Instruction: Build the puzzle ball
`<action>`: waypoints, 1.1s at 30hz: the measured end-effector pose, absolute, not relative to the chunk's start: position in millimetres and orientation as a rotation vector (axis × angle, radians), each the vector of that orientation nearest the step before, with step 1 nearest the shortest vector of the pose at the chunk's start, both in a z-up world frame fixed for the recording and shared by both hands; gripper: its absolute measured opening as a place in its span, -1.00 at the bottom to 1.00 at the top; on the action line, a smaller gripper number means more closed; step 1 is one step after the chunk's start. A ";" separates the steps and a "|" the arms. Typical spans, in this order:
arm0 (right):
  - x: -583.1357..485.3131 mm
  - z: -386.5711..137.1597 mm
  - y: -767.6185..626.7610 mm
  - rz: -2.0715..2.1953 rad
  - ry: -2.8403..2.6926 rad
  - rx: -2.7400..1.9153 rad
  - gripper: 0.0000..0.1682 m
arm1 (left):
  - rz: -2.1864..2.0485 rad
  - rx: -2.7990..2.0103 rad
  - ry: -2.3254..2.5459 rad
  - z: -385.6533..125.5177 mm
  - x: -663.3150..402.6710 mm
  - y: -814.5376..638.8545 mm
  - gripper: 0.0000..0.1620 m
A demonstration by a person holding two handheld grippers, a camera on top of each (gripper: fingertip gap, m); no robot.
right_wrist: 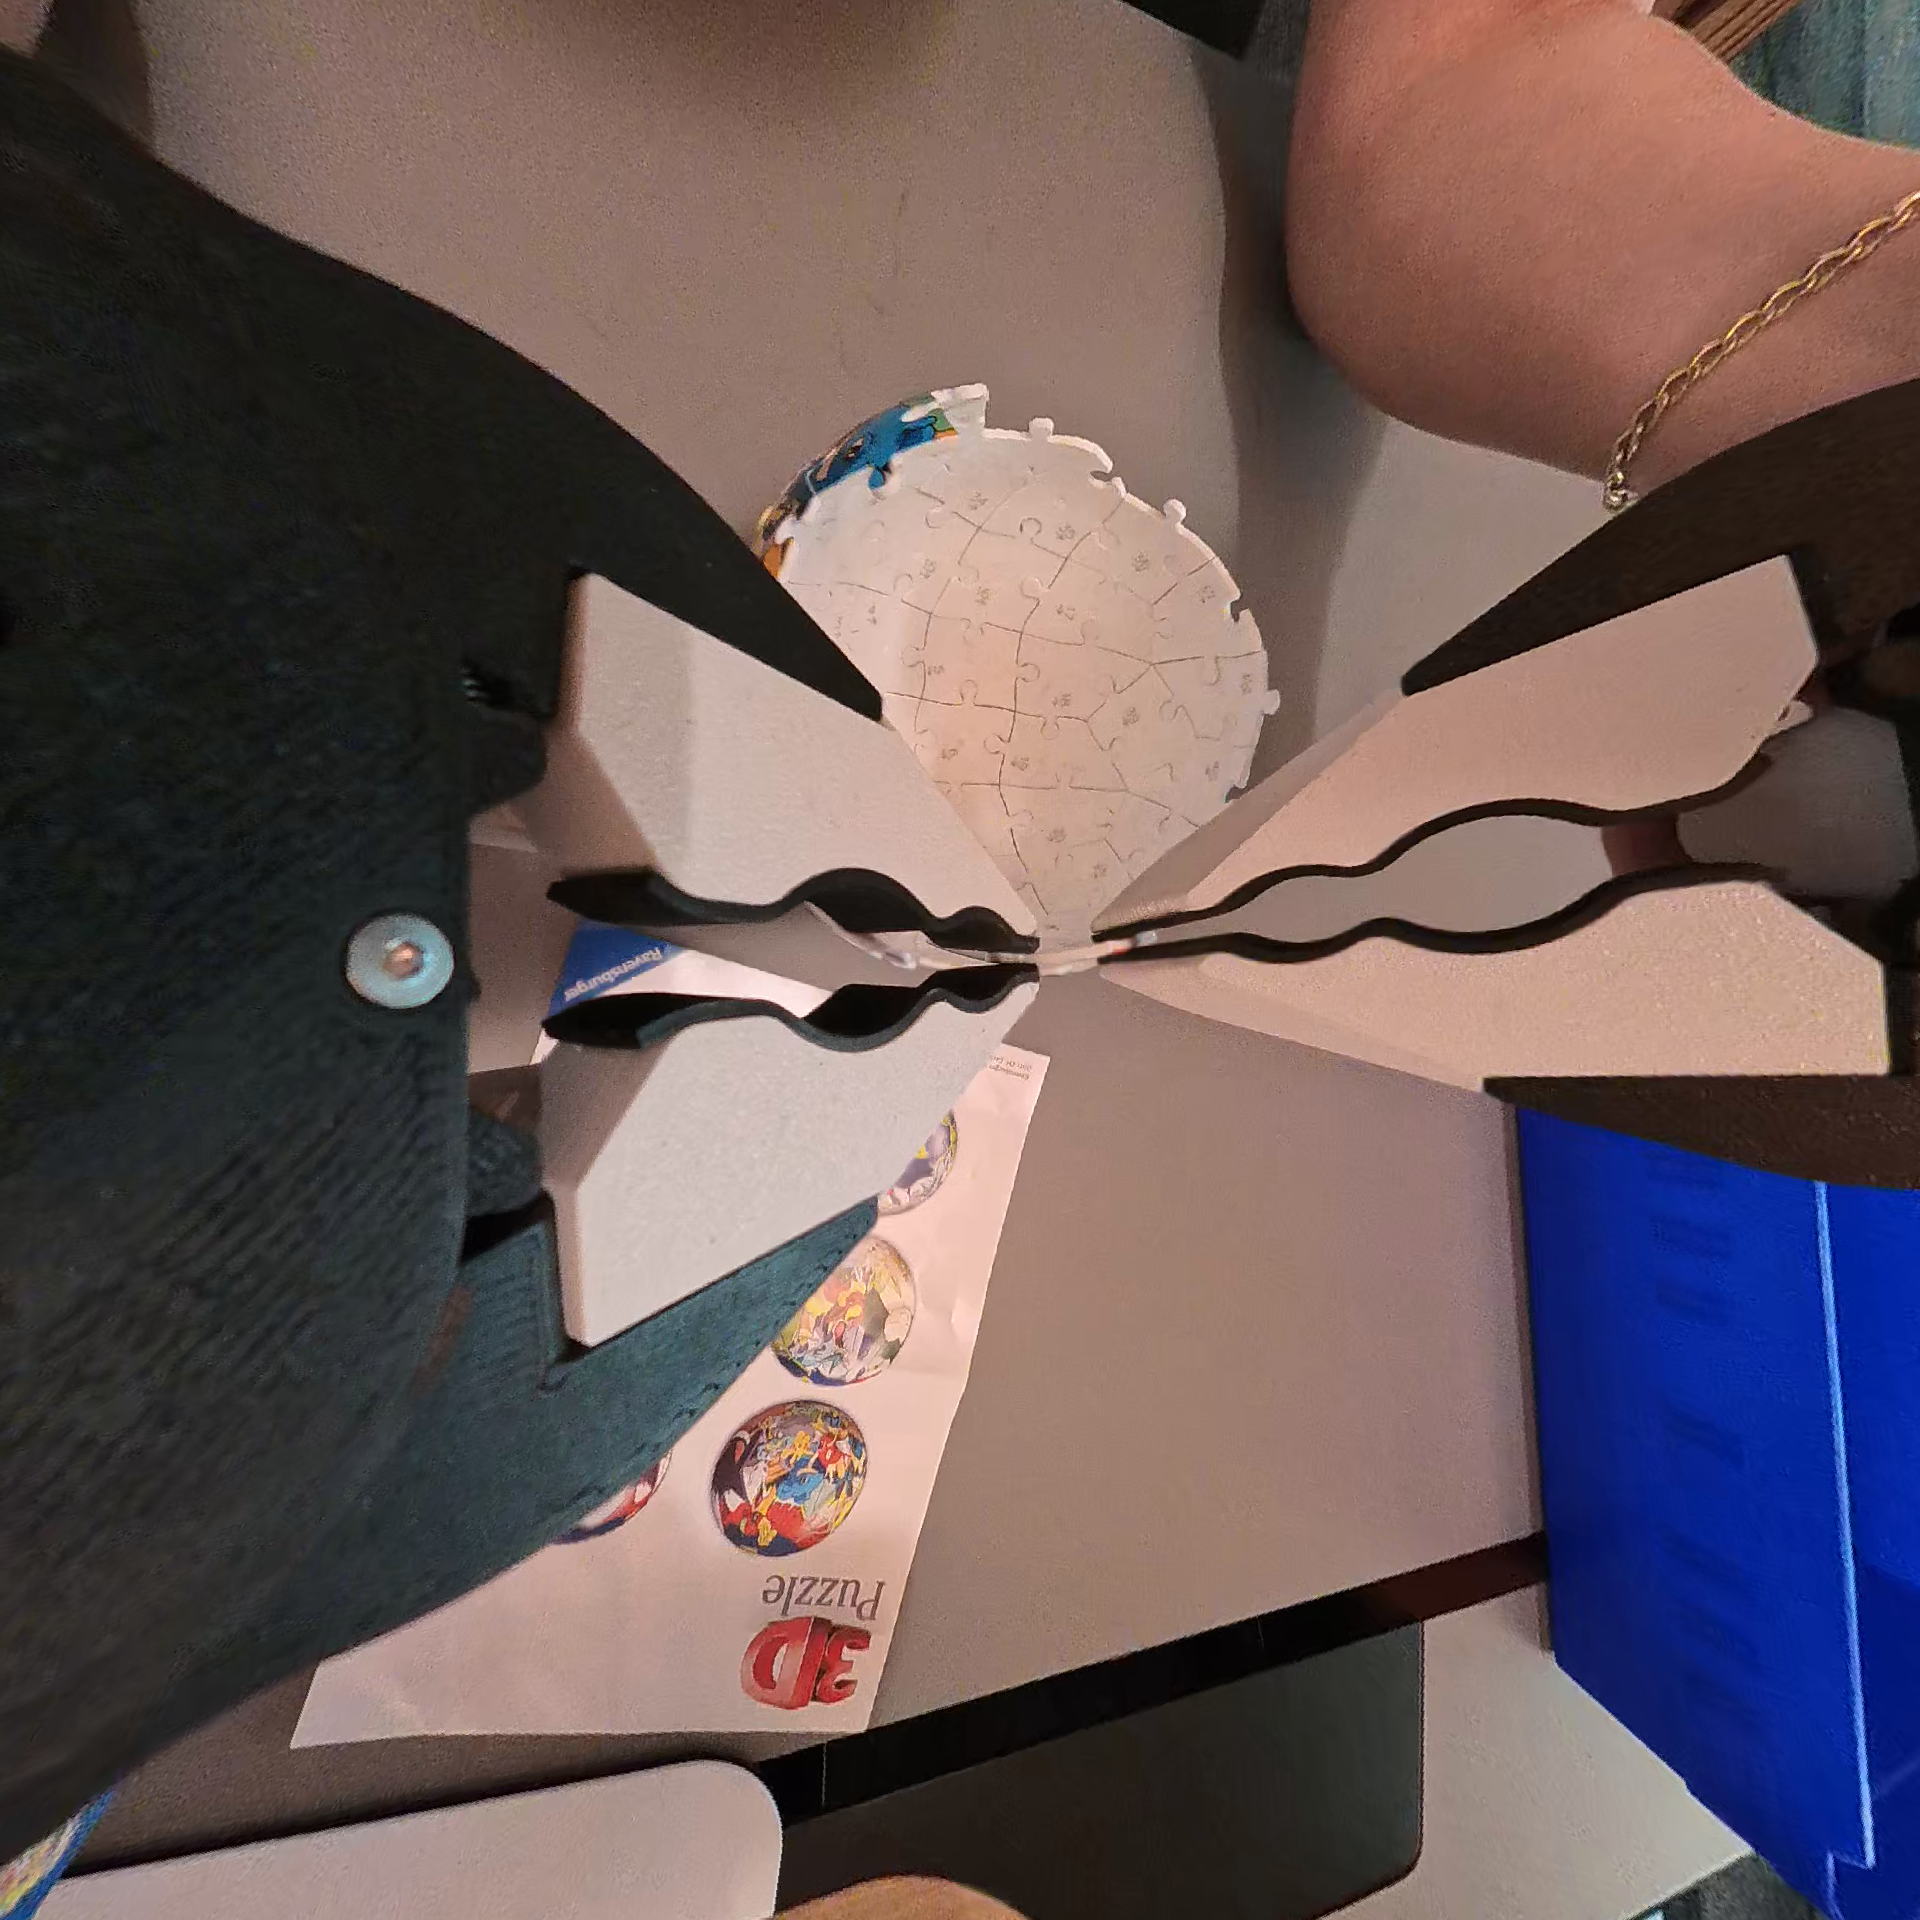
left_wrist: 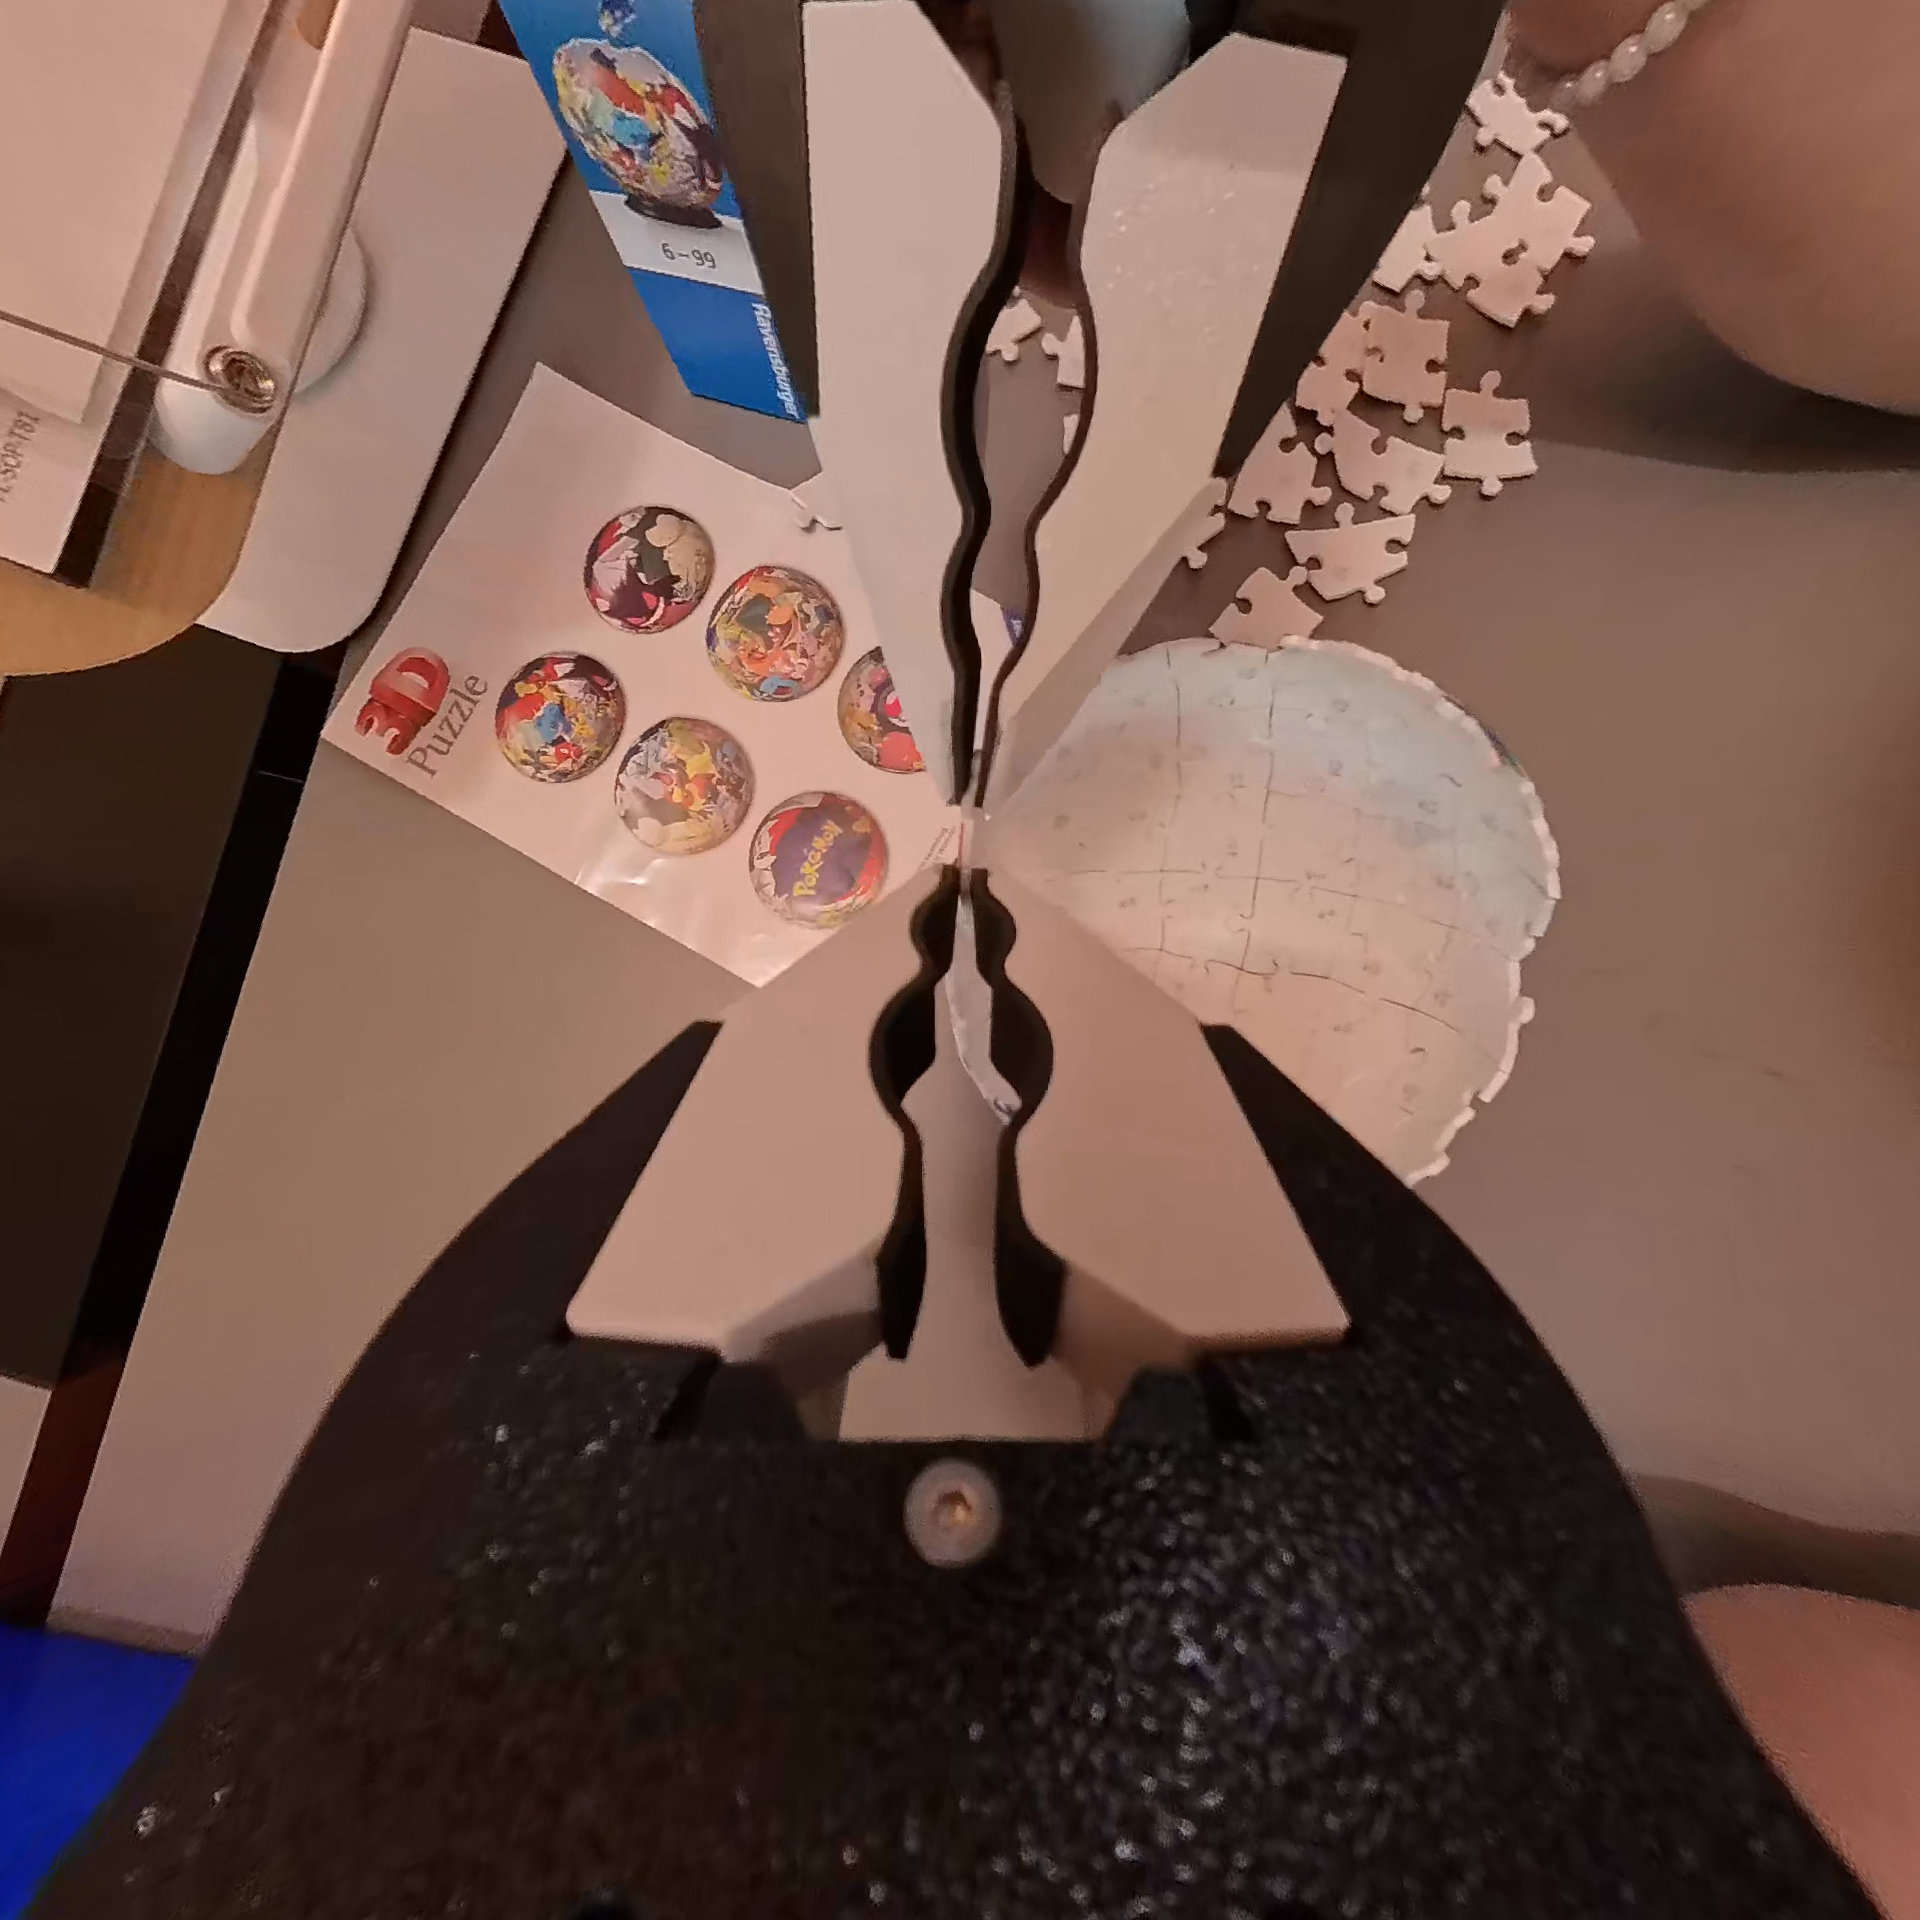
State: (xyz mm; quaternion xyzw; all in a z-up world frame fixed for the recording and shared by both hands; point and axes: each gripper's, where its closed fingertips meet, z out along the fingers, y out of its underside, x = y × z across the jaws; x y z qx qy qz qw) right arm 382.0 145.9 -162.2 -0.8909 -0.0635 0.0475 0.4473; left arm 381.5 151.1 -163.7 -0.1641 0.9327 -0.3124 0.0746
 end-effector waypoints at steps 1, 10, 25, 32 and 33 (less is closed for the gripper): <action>381.1 -163.9 146.1 0.119 -0.164 -2.213 -1.00 | -0.930 -0.495 2.809 -165.3 381.0 151.6 -1.00; 403.4 -158.5 153.2 -0.116 -0.159 -2.177 -0.45 | -0.999 -0.568 2.792 -163.9 385.9 155.1 -1.00; 398.4 -167.1 152.7 0.147 -0.249 -2.383 -0.37 | -1.134 -0.733 2.771 -162.5 391.1 158.7 -1.00; 393.8 -168.3 151.9 0.213 -0.278 -2.457 -0.77 | -1.117 -0.712 2.791 -167.5 389.3 154.4 -1.00; 391.7 -170.8 152.1 0.231 -0.285 -2.468 -0.78 | -1.119 -0.712 2.791 -167.4 389.1 154.1 -1.00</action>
